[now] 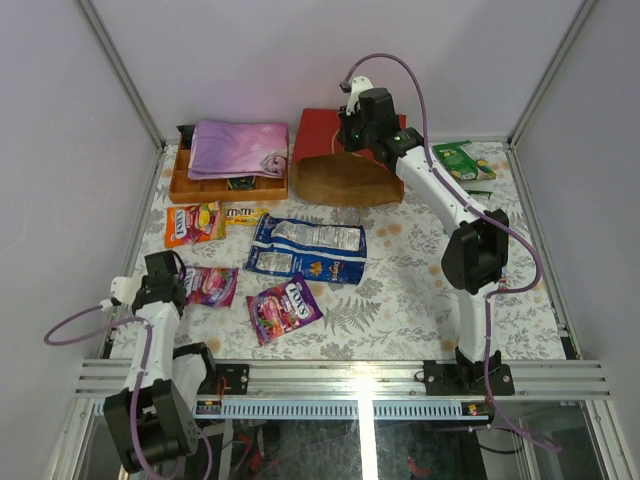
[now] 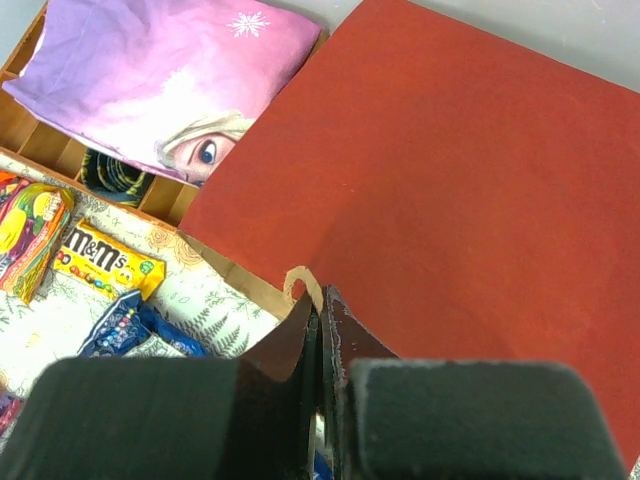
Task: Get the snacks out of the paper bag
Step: Place the snack at the center of the board.
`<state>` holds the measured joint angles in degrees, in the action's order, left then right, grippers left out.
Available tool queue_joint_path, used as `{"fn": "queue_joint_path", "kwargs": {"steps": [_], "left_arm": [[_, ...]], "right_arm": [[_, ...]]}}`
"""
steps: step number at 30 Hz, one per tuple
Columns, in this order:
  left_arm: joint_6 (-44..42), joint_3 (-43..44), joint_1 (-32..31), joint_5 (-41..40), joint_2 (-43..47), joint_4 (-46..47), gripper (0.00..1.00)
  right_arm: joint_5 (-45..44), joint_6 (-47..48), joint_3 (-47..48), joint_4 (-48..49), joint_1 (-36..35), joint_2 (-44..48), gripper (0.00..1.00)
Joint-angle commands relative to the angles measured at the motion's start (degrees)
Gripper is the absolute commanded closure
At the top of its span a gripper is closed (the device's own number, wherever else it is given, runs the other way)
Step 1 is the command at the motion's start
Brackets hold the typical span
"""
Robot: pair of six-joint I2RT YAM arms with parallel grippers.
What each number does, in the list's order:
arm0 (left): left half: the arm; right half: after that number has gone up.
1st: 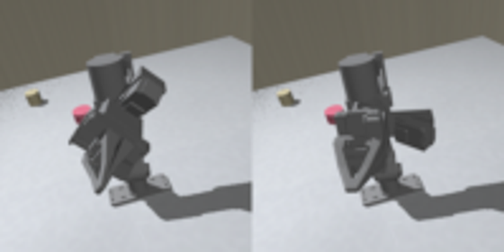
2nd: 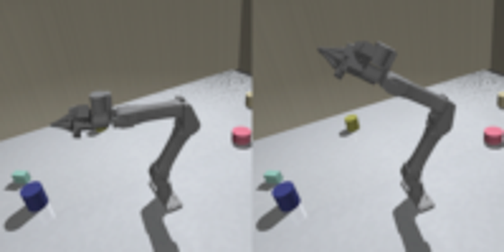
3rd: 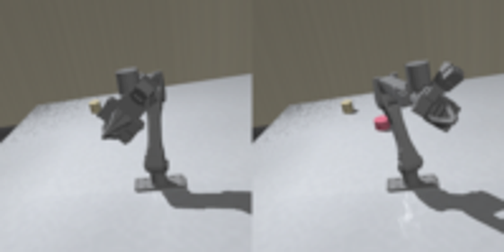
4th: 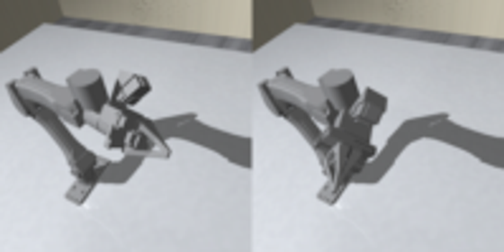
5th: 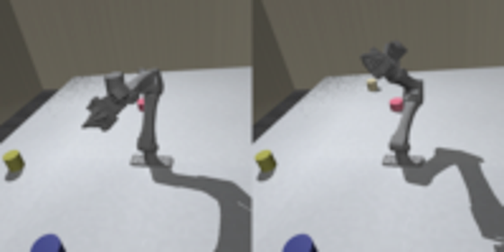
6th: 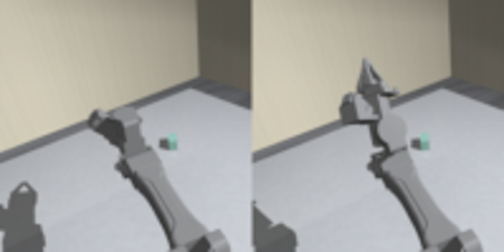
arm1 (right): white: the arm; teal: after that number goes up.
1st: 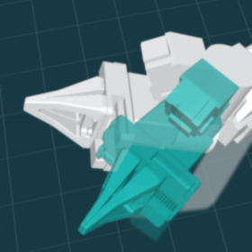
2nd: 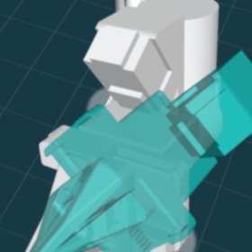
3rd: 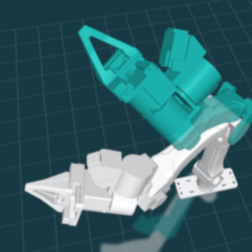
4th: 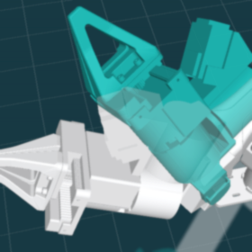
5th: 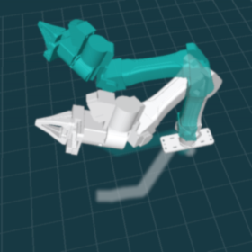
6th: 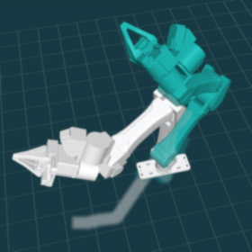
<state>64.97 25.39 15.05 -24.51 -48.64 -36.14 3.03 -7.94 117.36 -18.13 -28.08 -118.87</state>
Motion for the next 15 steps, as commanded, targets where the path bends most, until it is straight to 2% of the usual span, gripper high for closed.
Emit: {"fn": "queue_joint_path", "kwargs": {"steps": [1, 5, 8, 12, 15], "left_arm": [[4.21, 0.17, 6.03, -1.39, -1.22, 5.65, 1.0], [7.04, -3.69, 8.01, 0.52, -1.97, 14.89, 1.0], [7.35, -2.54, 7.98, 0.69, -6.83, 19.44, 1.0], [8.27, 4.0, 7.99, -1.29, -15.58, 17.15, 1.0], [9.94, 5.04, 7.98, -1.24, -17.5, 16.88, 1.0]], "right_arm": [[2.15, 0.63, 0.44, 1.75, 0.17, 1.58, 1.0], [3.24, 1.03, 3.54, -0.37, 0.19, 0.29, 1.0], [2.59, 1.71, 5.57, -1.47, 0.19, -0.47, 1.0], [2.95, 1.73, 5.6, -1.56, 0.25, -0.73, 1.0], [2.5, 2.11, 5.05, -1.56, 0.28, -0.61, 1.0]]}}
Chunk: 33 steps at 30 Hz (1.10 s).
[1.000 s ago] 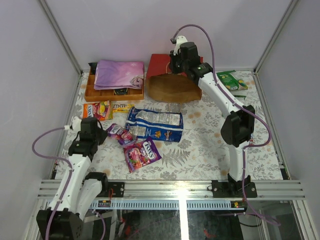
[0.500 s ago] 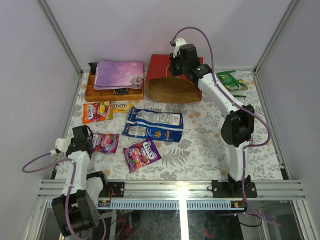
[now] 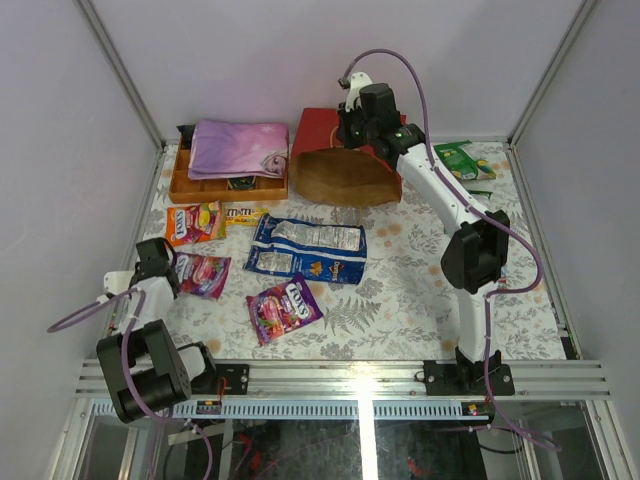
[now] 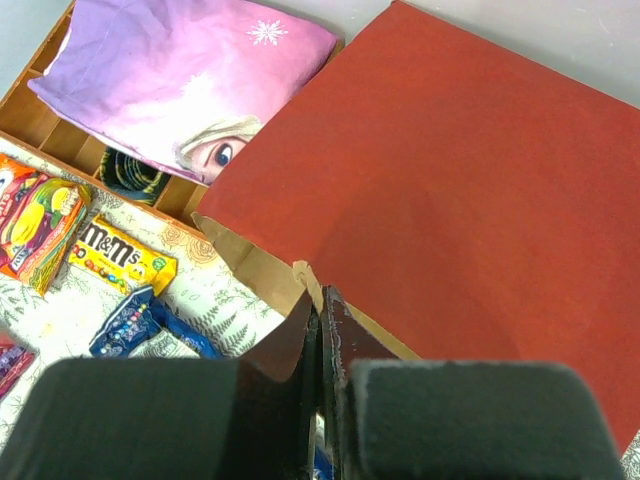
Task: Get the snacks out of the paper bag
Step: Place the snack at the center of the board.
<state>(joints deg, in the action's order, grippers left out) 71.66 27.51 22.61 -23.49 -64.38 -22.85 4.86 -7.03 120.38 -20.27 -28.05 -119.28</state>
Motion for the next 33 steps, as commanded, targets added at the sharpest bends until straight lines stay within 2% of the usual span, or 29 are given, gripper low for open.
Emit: {"fn": "queue_joint_path", "kwargs": {"steps": [1, 6, 16, 33], "left_arm": [[3.65, 2.61, 0.47, -2.39, -1.43, 4.14, 1.0], [5.65, 1.72, 0.42, -5.39, -0.29, 4.51, 1.0], [12.48, -0.07, 0.43, -5.94, -2.0, 7.09, 1.0], [22.05, 0.54, 0.47, -2.82, -6.83, 10.98, 1.0]], "right_arm": [[0.52, 1.33, 1.85, 0.57, 0.28, -0.2, 1.0], [0.57, 1.35, 1.91, 0.65, 0.24, -0.31, 1.0], [0.59, 1.65, 1.72, 0.25, 0.26, -0.27, 1.0], [-0.12, 2.98, 2.54, -1.06, 0.33, -0.68, 1.0]]}}
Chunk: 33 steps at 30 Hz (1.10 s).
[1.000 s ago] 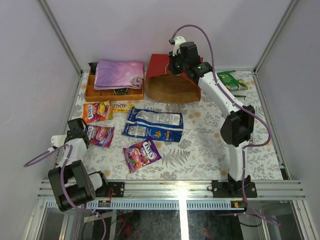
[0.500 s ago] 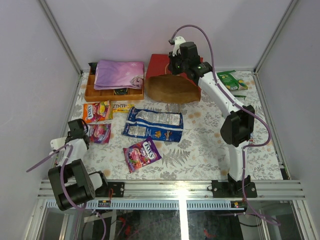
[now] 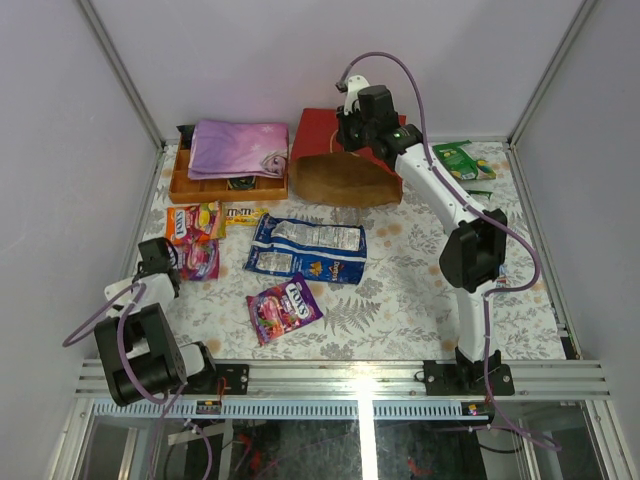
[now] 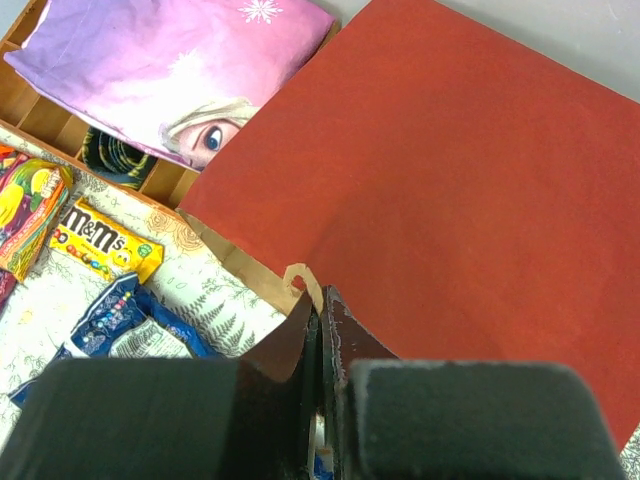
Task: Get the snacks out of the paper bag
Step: Place the snack at the center of the board.
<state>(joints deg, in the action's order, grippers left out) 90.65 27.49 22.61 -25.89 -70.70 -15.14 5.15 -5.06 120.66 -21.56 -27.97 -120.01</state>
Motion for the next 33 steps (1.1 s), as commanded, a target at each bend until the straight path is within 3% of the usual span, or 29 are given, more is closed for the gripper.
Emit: {"fn": "queue_joint_path", "kwargs": {"steps": [1, 4, 5, 8, 9, 16, 23, 30, 33], "left_arm": [[3.21, 0.63, 0.42, -0.32, -0.59, 3.61, 1.0], [2.26, 1.37, 0.43, 0.28, -1.23, 4.14, 0.97], [1.38, 1.81, 0.5, 0.5, -1.5, 4.1, 0.79], [-1.01, 3.52, 0.55, 0.75, -1.42, 3.35, 0.04], [-1.89, 4.17, 0.62, 0.82, -1.16, 3.09, 0.0], [-10.7, 14.54, 0.72, 1.88, 0.65, -5.98, 0.0], [-23.27, 21.07, -0.74, 8.76, 4.98, -11.48, 0.0], [-32.79, 29.55, -10.49, -4.67, 8.39, -23.92, 0.0], [-38.33, 30.56, -15.96, -4.41, 9.37, -23.49, 0.0]], "right_arm": [[-0.37, 1.04, 2.25, 0.14, 0.28, 0.05, 1.0], [-0.39, 1.2, 2.16, -0.01, 0.28, 0.24, 1.0], [-0.44, 1.3, 2.08, 0.01, 0.34, 0.29, 1.0], [-0.62, 1.38, 1.56, 0.26, 0.32, 0.77, 1.0], [-0.58, 1.44, 1.39, 0.29, 0.35, 0.83, 1.0], [-0.33, 1.36, 1.65, 0.29, 0.58, 0.9, 1.0], [-0.01, 1.18, 1.68, 0.21, 0.62, 0.78, 1.0], [0.13, 1.05, 1.6, 0.18, 0.55, 0.58, 1.0], [0.28, 0.94, 2.19, -0.08, 0.63, 0.36, 1.0]]}}
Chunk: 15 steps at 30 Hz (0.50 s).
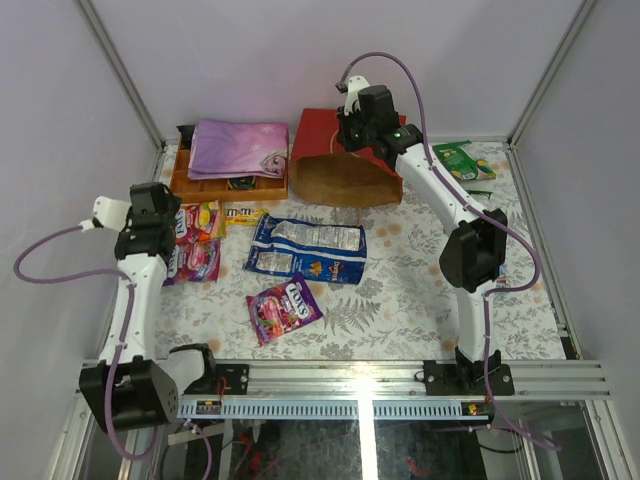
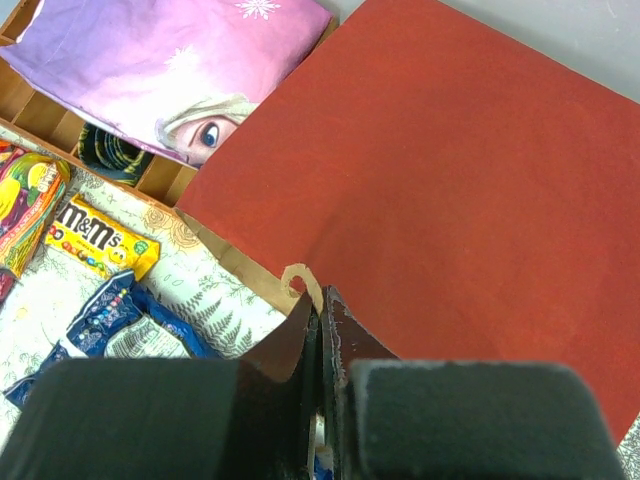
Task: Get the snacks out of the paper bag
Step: Place the snack at the center of the board, then take out the snack from the paper bag.
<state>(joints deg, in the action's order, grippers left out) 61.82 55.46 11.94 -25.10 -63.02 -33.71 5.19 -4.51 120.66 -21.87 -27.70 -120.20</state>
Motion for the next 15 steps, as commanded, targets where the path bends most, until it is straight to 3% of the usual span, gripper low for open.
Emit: {"fn": "queue_joint_path", "kwargs": {"steps": [1, 4, 7, 10, 15], "left_arm": [[-11.93, 2.53, -7.48, -2.76, 1.52, -3.79, 0.0], [-21.43, 0.56, -15.54, 13.35, 0.25, 4.58, 0.0], [-24.49, -4.95, -26.77, 22.78, -0.77, 18.71, 0.0], [-26.18, -7.74, -37.1, 23.94, -4.34, 32.31, 0.0], [-28.73, -0.27, -48.59, 20.04, -18.03, 40.21, 0.01]], "right_arm": [[0.36, 0.38, 2.4, 0.1, 0.37, 0.38, 1.0], [0.49, 0.38, 2.84, -0.18, 0.32, 0.32, 1.0], [0.89, 0.22, 2.93, -0.37, 0.37, 0.51, 1.0], [1.85, -0.26, 2.87, -0.46, 0.37, 0.8, 1.0], [2.4, -1.4, 2.91, -0.38, 0.37, 1.55, 1.0]]}}
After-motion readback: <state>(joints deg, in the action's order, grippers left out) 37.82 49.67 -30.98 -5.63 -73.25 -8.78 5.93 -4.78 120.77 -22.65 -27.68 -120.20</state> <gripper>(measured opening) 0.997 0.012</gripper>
